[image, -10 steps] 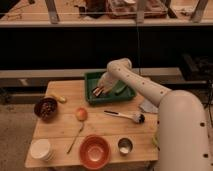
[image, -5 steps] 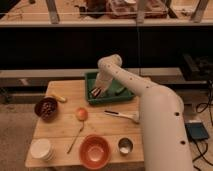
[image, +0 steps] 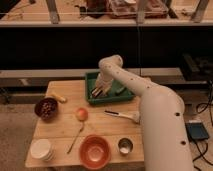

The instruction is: Place eraser in tray

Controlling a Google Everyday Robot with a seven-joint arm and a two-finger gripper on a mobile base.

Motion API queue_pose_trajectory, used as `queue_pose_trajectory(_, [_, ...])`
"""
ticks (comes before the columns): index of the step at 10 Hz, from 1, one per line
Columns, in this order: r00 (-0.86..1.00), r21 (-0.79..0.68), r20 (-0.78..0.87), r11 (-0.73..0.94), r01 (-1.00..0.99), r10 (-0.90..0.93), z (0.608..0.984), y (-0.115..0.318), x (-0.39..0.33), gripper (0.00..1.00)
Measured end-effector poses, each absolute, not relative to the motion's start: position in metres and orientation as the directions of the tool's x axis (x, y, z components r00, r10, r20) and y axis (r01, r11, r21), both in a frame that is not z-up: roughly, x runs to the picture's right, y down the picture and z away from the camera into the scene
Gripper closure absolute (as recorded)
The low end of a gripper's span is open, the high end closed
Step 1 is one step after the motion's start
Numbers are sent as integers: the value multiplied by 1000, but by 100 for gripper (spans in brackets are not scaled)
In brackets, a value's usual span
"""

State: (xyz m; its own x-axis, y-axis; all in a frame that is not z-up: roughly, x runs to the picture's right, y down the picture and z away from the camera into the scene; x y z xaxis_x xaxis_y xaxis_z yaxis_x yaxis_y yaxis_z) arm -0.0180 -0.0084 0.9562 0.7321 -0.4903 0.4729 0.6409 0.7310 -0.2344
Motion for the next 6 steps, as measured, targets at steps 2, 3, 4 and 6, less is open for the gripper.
queue_pose_trajectory(2, [735,-240,465,729,641,-494,957,-8,-13,20])
queue_pose_trajectory(3, [735,-240,465,730,640,-492,957,-8,-12,20])
queue_pose_trajectory(4, [735,-238,467,731,639,-491,957,-9,-13,20])
queue_pose_trajectory(6, [735,-235,470,733,638,-489,946,-18,-16,20])
